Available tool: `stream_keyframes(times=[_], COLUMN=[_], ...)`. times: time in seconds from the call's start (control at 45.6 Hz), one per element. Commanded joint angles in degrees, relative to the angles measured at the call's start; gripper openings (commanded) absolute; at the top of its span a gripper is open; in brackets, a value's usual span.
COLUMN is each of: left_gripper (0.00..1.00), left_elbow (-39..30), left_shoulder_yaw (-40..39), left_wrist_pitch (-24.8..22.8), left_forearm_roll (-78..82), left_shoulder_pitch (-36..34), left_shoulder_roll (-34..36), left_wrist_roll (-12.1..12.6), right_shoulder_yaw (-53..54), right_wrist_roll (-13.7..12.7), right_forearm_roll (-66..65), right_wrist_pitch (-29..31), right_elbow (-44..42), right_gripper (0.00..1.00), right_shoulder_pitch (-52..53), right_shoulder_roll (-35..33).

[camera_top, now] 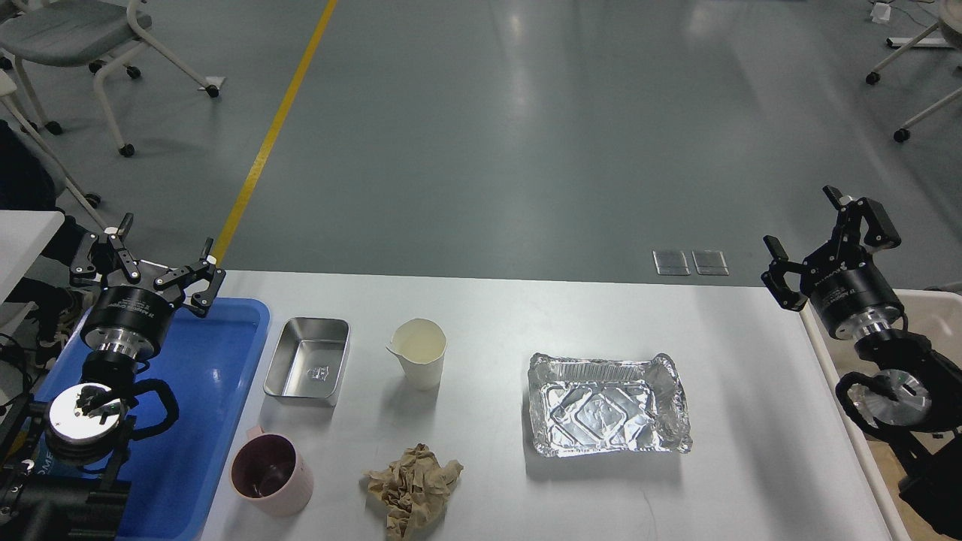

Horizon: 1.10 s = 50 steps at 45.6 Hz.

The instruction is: Tidy desktop

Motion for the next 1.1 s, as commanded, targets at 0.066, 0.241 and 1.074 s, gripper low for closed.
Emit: stream_keyframes(times=[0.066, 0.241, 1.074], left_gripper=[0.96, 0.96, 0.96], left_elbow=[-2.14, -9.26, -19.1], left_shoulder_yaw=[0.27, 1.23, 27.94], left_wrist_pitch=[1.84, 3.33, 10.27], left_forearm_roll=[0.74, 4.78, 10.31], left_shoulder_pitch=[0.23, 2.87, 7.27], left_shoulder_roll=[-0.03, 3.22, 47.43], left_wrist_roll=[0.0, 0.08, 0.08], right_shoulder_yaw=[-0.05, 0.04, -0.84], right_wrist_roll=[-0.05, -0.05, -0.32], right_forearm_roll=[0.0, 0.0, -1.93], right_wrist_pitch=[-0.18, -0.53, 0.0], right_elbow=[-0.36, -0.8, -1.24], right_gripper=[1.0, 1.0, 1.0], right_shoulder_pitch=[0.06, 0.06, 0.32], right_shoulder_roll=[0.1, -0.34, -0.52])
